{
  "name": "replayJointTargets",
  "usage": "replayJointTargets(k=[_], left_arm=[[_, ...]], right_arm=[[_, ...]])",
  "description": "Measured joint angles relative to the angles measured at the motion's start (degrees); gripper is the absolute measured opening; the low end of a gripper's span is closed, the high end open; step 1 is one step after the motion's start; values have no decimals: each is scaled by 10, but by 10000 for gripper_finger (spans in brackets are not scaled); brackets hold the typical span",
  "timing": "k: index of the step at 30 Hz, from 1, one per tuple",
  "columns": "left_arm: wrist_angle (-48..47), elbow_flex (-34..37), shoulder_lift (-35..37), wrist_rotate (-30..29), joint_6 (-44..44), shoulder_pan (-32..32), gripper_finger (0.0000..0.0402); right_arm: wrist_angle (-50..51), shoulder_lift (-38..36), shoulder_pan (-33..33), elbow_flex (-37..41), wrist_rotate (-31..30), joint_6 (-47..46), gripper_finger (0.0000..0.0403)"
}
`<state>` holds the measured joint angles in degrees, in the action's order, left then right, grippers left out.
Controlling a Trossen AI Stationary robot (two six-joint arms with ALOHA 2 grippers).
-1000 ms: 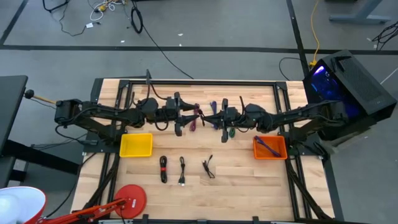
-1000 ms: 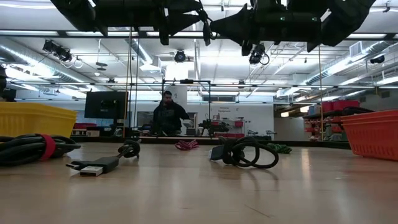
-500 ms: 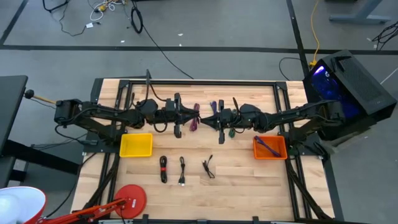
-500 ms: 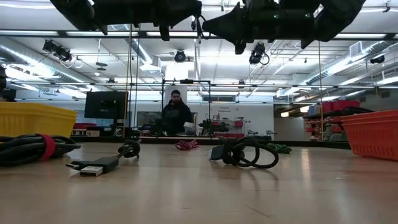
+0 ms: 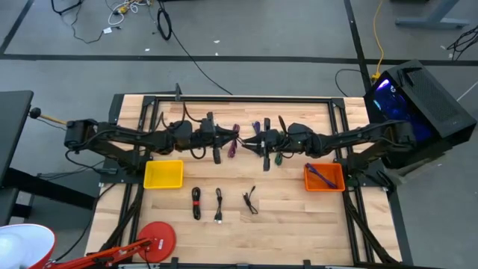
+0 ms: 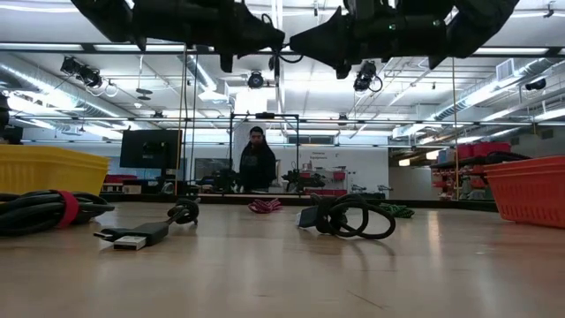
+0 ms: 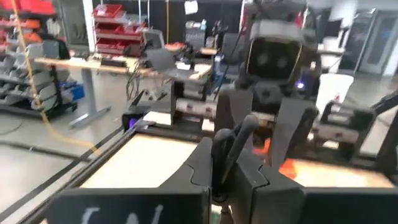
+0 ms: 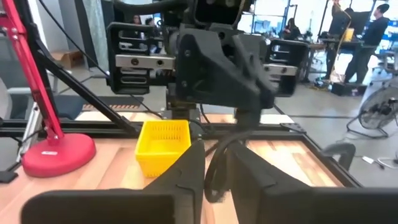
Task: Pick & Place USB Port
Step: Put the black USB cable into the yellow bin
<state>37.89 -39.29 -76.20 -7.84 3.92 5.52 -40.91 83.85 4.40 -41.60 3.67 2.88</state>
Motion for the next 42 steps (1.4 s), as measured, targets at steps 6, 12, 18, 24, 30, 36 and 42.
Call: replayJointTargets(k=[6,12,18,24,30,36,42], left_arm=[[-106,2,39,-78,8,-9,24],[-269,1,110,-152,57,-61,22],[-482,1,173,-277,179,-146,22],[-664,1,227,-331,333,-215,22],[-831,1,244,-282,497,-254,22],[-967,1,244,-213,590,-264,22],[-1004,1,244,-142,604,-264,22]], right_arm=[[80,-33,16,-1,4,7,95],[169,-76,37,-1,3,8,113],[243,-106,54,-1,-7,8,116],[286,-108,57,-1,-13,9,111],[295,-107,57,0,-32,13,111],[295,-107,57,0,-43,21,110],[295,-107,57,0,-43,20,110]])
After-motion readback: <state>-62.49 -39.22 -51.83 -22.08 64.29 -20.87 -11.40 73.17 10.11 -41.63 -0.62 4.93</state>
